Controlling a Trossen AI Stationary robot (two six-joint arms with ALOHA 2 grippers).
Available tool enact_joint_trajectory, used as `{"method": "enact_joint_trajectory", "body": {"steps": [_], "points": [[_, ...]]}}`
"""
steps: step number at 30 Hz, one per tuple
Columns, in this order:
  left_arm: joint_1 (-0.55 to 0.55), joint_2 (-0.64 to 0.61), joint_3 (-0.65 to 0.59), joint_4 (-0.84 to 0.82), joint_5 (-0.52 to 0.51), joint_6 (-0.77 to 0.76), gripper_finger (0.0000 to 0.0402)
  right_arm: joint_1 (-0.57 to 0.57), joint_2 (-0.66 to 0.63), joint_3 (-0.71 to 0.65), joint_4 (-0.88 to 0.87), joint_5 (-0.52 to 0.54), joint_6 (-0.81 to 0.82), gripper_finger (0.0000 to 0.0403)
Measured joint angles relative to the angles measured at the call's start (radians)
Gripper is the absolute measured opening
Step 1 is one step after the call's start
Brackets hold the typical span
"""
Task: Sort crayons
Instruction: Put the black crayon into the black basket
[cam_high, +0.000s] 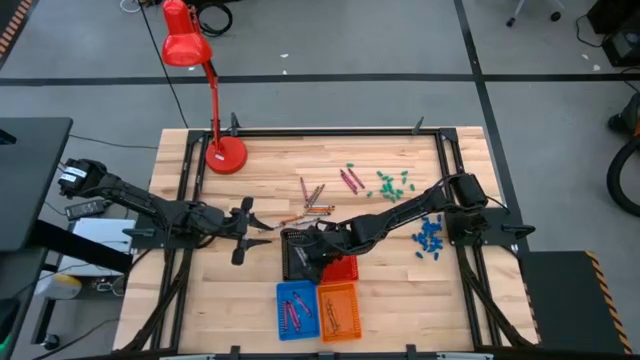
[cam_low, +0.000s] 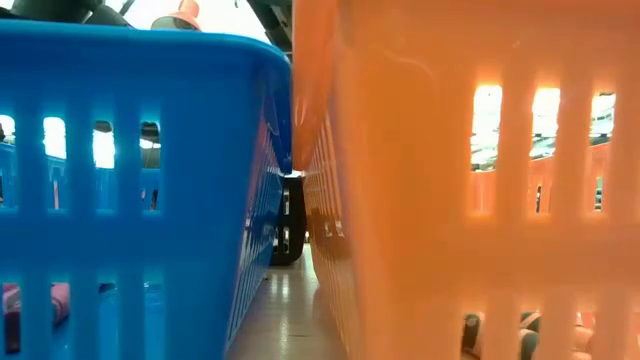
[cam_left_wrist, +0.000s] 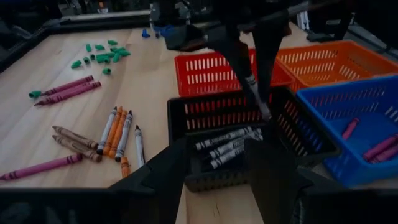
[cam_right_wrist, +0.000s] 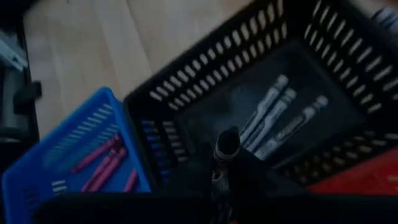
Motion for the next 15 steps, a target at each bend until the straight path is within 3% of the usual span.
{"method": "enact_joint_trajectory", "body": {"steps": [15], "points": [[0.024,0.054,0.0,-0.174,-0.004,-0.097,0.0176,-0.062,-0.024,0.0,-0.019,-0.04,-0.032,0.0124]]}}
